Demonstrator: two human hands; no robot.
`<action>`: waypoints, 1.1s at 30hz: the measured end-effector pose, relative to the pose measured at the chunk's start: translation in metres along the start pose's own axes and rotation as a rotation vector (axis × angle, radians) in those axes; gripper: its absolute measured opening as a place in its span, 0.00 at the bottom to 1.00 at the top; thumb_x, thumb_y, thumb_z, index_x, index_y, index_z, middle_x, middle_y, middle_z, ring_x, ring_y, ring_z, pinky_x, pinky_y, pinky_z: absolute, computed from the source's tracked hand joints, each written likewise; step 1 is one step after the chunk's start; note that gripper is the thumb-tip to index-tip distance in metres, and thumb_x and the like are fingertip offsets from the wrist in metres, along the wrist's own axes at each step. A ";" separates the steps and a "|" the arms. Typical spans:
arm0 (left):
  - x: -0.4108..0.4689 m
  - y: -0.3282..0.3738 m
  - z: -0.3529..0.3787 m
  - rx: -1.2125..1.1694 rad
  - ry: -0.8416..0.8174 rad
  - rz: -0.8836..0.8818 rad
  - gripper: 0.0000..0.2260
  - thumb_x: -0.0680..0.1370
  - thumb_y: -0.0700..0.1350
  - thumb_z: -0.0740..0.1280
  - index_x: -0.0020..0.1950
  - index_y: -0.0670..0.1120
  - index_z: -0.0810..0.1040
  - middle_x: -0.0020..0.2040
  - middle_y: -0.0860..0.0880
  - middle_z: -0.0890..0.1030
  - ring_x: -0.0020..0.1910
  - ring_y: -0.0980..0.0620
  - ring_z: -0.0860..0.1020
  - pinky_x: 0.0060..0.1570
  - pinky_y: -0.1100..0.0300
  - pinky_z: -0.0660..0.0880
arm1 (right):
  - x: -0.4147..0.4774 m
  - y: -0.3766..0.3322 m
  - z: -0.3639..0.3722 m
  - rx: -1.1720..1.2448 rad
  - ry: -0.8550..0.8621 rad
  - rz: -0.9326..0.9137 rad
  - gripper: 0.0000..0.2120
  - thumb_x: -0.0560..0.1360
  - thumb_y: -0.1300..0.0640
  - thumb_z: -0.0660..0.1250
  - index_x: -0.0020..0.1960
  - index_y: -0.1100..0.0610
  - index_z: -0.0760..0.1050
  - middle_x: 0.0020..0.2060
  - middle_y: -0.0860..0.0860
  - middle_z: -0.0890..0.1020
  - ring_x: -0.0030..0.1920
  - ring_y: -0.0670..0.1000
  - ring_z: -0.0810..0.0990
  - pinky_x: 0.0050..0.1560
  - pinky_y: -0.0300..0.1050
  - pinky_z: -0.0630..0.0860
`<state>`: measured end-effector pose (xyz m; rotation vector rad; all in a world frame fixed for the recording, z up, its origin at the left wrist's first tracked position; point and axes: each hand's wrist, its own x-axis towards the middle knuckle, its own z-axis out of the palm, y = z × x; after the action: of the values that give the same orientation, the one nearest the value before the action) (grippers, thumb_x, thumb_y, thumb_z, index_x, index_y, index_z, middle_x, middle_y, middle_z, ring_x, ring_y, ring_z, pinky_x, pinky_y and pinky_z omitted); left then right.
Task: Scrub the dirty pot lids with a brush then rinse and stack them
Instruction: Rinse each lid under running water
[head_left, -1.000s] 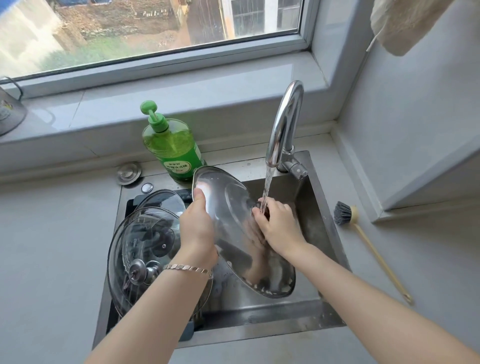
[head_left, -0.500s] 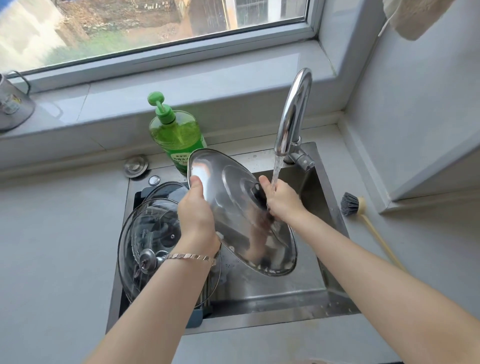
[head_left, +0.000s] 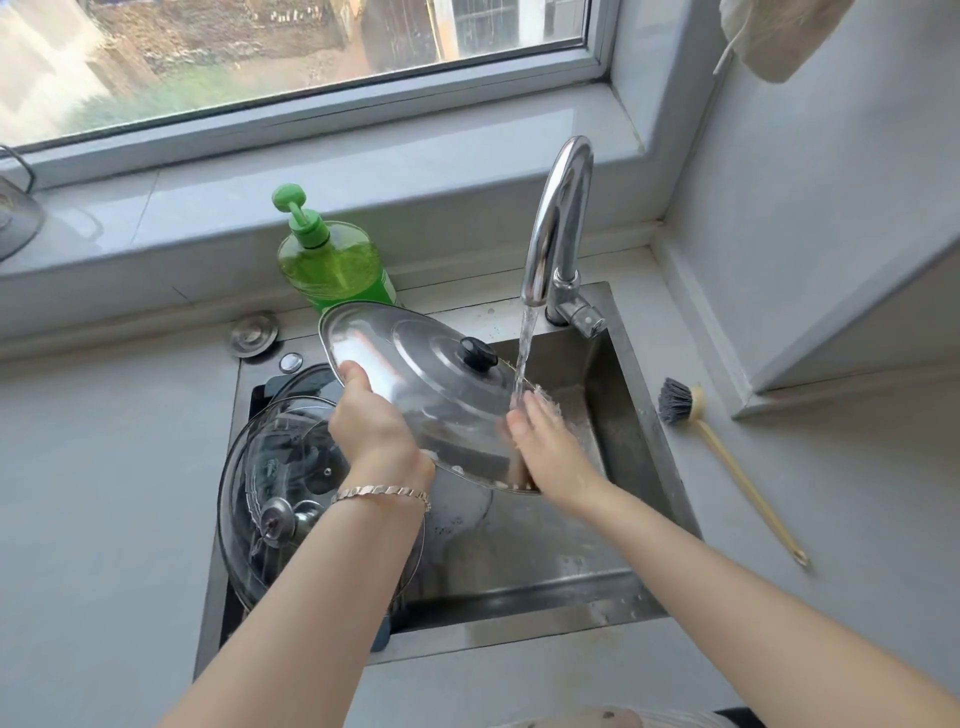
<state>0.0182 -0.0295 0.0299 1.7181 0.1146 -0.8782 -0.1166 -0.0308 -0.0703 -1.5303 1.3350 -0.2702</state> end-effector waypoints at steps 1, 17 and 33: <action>-0.002 0.000 0.000 0.003 -0.002 -0.002 0.25 0.80 0.57 0.59 0.71 0.41 0.68 0.69 0.48 0.70 0.60 0.51 0.69 0.56 0.60 0.63 | 0.009 0.008 -0.004 0.082 0.000 0.093 0.29 0.81 0.42 0.44 0.75 0.57 0.54 0.77 0.51 0.51 0.76 0.47 0.48 0.74 0.45 0.44; 0.030 0.002 0.022 -0.059 -0.373 -0.336 0.08 0.81 0.44 0.58 0.49 0.39 0.69 0.40 0.42 0.76 0.37 0.45 0.77 0.29 0.50 0.79 | 0.002 0.056 -0.084 1.066 0.287 0.721 0.13 0.80 0.64 0.56 0.36 0.60 0.64 0.14 0.51 0.68 0.13 0.44 0.68 0.14 0.32 0.66; 0.035 -0.031 0.054 0.276 -0.525 -0.342 0.06 0.81 0.36 0.54 0.50 0.37 0.70 0.44 0.40 0.76 0.39 0.46 0.76 0.32 0.48 0.79 | -0.027 0.084 -0.048 1.371 0.431 0.911 0.13 0.77 0.58 0.65 0.36 0.61 0.69 0.14 0.51 0.72 0.13 0.44 0.70 0.15 0.33 0.69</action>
<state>0.0011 -0.0773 -0.0200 1.6846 -0.0723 -1.6352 -0.2106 -0.0204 -0.1042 0.3151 1.4763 -0.7308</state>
